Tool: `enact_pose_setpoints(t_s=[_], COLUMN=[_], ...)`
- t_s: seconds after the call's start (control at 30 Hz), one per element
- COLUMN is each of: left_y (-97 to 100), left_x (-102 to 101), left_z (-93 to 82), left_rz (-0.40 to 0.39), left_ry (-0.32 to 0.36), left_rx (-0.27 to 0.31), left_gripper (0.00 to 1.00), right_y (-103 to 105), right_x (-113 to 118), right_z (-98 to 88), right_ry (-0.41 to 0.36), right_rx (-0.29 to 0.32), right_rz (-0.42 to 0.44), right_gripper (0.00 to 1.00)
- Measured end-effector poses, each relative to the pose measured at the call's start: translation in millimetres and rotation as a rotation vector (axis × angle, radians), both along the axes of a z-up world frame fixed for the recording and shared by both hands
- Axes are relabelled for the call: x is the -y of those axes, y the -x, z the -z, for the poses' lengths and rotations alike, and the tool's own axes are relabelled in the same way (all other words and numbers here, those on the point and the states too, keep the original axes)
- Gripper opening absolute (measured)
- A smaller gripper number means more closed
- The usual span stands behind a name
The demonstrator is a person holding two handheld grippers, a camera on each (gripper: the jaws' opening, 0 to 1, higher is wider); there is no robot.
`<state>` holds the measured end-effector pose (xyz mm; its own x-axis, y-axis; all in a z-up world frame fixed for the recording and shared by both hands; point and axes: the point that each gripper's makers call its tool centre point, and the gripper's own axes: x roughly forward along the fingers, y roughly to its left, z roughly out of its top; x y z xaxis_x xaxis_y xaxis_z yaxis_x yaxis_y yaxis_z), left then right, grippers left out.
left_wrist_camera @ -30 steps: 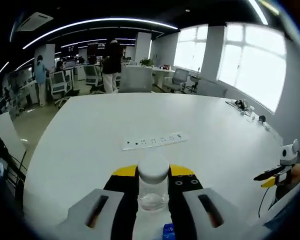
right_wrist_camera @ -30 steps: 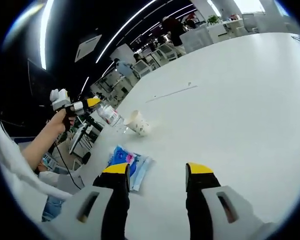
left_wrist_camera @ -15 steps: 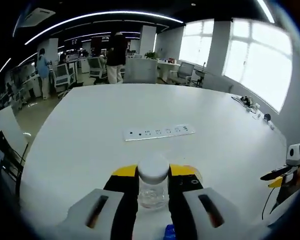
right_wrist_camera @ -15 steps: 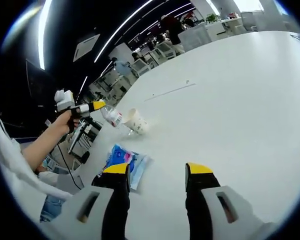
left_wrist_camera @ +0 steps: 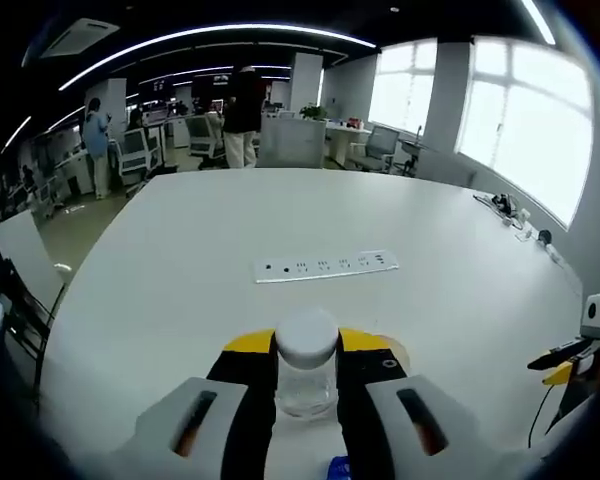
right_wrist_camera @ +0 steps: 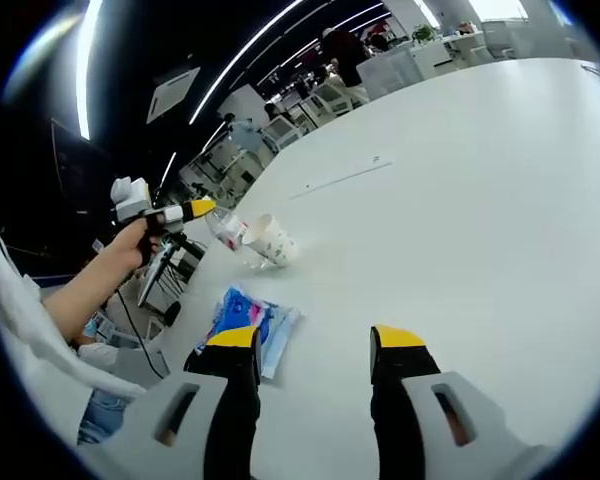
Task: Arrange the tabletop items into an orderly group along one side of the table until the central work area is clear of visible clutter.
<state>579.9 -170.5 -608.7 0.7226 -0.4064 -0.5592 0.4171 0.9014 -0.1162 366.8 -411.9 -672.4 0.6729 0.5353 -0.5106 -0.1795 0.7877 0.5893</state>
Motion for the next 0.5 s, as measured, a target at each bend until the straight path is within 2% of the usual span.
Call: enact_pose_setpoints(t_s=[0.2,0.5], left_y=[3.8,2.5], left_x=[0.3,6.9], left_z=[1.2,5.3], left_rz=[0.006,-0.007], left_ry=[-0.008,-0.053], left_rx=[0.020,0.086], left_gripper=[0.20,0.20], right_y=[0.9,1.9], right_x=[-1.7,-6.2], right_z=[4.9,10.3], right_ry=[-0.004,-0.005], right_rx=[-0.012,-0.027], right_rz=[-0.004,-0.022], right_gripper=[0.42,0.42])
